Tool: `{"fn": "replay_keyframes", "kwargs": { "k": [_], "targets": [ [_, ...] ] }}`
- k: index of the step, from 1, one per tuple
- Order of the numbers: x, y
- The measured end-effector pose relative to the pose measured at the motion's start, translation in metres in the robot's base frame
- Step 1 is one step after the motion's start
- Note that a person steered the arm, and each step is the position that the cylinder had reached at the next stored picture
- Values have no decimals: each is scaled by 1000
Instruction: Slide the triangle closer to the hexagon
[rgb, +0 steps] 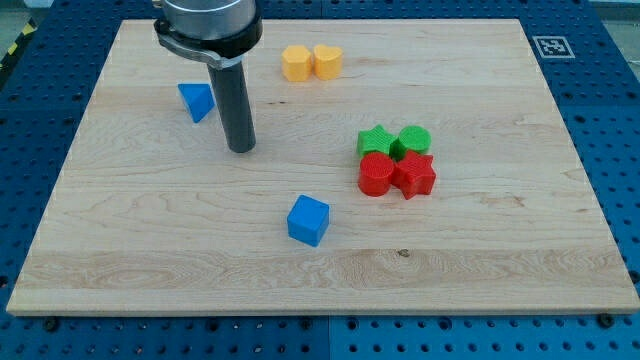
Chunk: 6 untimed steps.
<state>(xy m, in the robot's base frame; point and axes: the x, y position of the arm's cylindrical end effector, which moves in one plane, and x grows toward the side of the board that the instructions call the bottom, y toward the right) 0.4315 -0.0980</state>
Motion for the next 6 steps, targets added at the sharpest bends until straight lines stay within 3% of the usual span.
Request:
{"fn": "replay_keyframes", "kwargs": {
  "k": [2,3,5,6],
  "targets": [
    [4,-22],
    [3,-78],
    [-40,-81],
    [-42,-81]
  ]
}}
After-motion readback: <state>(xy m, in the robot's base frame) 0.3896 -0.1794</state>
